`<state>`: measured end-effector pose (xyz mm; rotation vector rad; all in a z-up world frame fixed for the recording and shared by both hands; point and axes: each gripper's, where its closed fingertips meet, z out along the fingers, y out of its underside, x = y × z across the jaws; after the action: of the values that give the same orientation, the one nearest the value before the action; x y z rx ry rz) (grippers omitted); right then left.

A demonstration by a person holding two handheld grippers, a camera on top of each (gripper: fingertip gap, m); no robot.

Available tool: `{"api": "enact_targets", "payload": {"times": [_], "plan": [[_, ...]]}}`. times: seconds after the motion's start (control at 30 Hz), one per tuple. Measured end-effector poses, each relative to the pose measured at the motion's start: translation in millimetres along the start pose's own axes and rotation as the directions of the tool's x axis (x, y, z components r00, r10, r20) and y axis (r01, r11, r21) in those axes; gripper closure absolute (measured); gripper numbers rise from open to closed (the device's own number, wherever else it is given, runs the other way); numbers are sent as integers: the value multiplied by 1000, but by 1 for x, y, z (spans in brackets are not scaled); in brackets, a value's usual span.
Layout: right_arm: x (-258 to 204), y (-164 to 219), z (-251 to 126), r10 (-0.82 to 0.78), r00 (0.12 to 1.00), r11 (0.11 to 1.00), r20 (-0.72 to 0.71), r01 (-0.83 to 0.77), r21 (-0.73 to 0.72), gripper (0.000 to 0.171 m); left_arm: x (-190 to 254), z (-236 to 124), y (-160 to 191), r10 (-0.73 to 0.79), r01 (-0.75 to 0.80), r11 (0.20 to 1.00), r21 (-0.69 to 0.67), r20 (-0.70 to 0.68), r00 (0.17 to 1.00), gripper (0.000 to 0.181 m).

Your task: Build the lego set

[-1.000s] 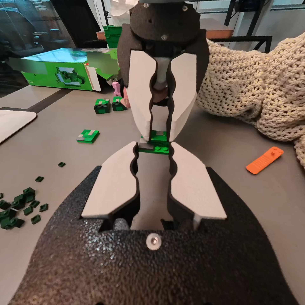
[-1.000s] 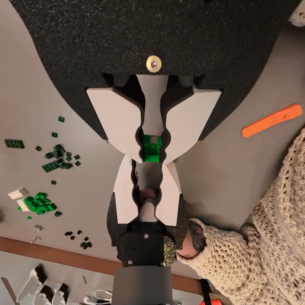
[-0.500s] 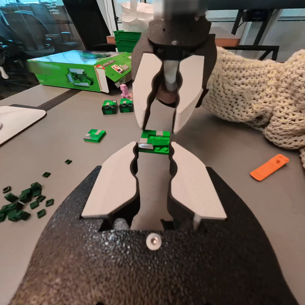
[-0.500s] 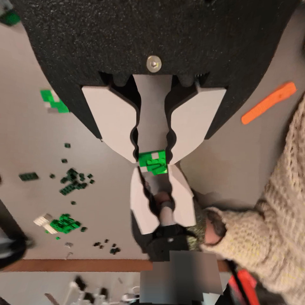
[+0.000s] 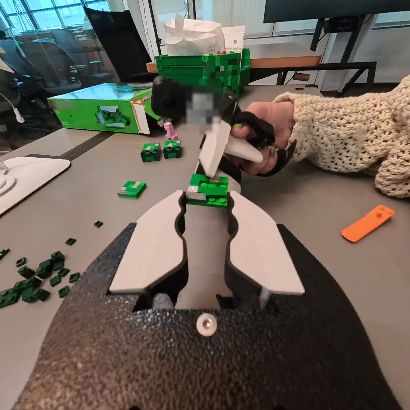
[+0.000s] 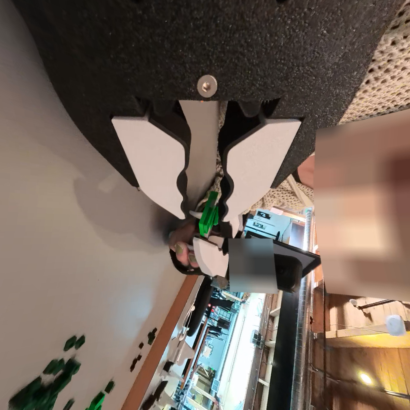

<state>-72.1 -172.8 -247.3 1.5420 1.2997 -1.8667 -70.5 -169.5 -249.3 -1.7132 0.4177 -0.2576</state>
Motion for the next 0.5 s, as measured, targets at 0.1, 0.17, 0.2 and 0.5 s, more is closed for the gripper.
{"api": "enact_targets", "payload": {"times": [0.1, 0.17, 0.2, 0.5], "plan": [[0, -2, 1, -2, 1000, 1000, 25, 1, 31, 157, 1, 0, 1, 2, -2, 1000, -5, -3, 1000, 147], [1, -2, -1, -18, 1000, 999, 8, 17, 39, 157, 1, 1, 1, 4, -4, 1000, -12, -6, 1000, 147], [0, -3, -2, -16, 1000, 999, 14, 15, 49, 158, 1, 1, 2, 7, -7, 1000, -14, -7, 1000, 147], [-1, -1, -4, 72, 997, 994, 39, -75, 74, 164, 3, 1, 2, 9, -10, 1000, -19, -18, 1000, 147]]}}
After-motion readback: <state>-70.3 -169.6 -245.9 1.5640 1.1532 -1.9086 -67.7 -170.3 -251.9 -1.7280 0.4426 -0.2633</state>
